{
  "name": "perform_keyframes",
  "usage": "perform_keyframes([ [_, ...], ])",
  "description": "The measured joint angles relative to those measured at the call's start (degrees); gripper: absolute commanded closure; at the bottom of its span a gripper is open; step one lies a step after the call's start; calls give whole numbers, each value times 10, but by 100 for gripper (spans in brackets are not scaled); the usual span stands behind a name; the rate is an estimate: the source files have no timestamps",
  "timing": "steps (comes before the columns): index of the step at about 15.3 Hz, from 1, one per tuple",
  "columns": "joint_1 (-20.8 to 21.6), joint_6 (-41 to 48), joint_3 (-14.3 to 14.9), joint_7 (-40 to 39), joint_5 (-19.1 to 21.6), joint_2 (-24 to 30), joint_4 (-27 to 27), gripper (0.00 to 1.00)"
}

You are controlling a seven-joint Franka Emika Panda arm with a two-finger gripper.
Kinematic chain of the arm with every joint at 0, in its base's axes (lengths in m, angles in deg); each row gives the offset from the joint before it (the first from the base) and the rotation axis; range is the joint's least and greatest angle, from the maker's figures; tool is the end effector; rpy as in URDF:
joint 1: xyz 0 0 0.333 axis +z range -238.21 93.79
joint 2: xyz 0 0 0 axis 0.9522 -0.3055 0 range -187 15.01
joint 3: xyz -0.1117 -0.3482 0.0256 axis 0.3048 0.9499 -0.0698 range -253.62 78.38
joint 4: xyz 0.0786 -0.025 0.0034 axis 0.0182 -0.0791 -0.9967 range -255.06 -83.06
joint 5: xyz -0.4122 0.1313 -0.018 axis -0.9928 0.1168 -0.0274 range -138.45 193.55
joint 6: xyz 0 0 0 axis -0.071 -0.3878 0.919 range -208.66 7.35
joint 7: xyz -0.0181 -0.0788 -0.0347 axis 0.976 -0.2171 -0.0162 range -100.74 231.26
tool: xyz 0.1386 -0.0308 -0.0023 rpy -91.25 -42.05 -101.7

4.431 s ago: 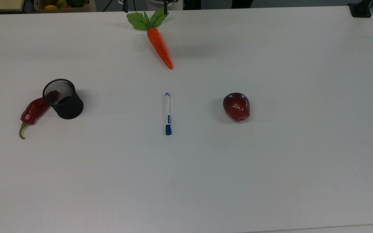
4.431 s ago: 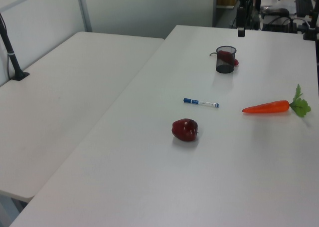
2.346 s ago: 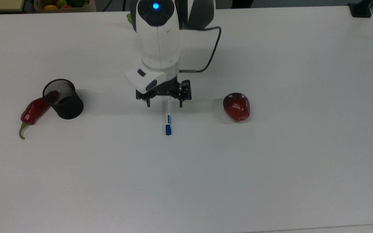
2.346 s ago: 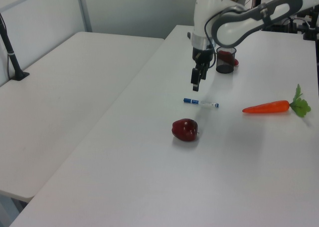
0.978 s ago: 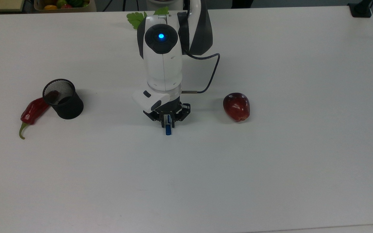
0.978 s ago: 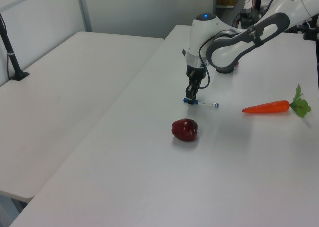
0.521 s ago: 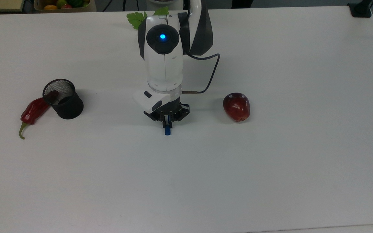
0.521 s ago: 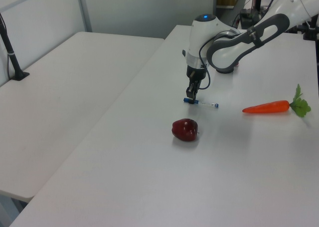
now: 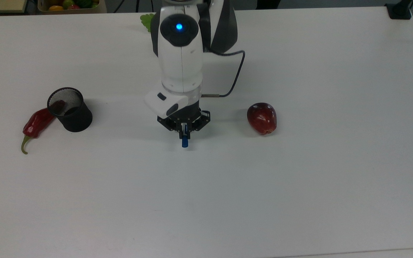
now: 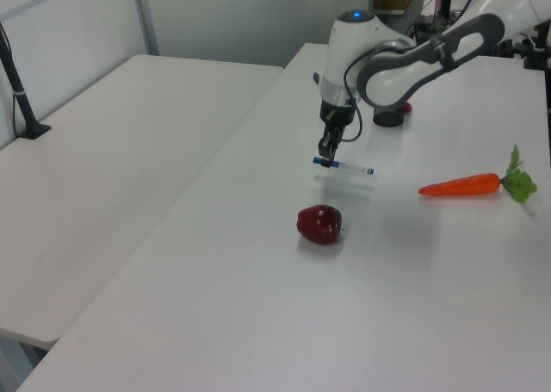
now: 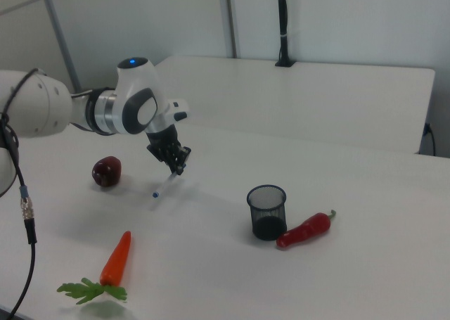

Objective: Place marker
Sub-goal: 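Lift the marker and carry it over the black mesh pen cup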

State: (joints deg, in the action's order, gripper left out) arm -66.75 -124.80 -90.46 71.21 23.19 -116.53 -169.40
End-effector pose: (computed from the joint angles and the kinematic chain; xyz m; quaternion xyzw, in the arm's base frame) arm 0.7696 0.1029 0.3359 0.9950 0.0382 0.0915 0.0073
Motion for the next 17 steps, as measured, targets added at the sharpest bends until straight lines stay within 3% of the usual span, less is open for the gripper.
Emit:
perform_keyframes([
  [9,-3,93,4,20,0,114,3,89],
  [17,-103,63,18,20,-22,136,3,89],
])
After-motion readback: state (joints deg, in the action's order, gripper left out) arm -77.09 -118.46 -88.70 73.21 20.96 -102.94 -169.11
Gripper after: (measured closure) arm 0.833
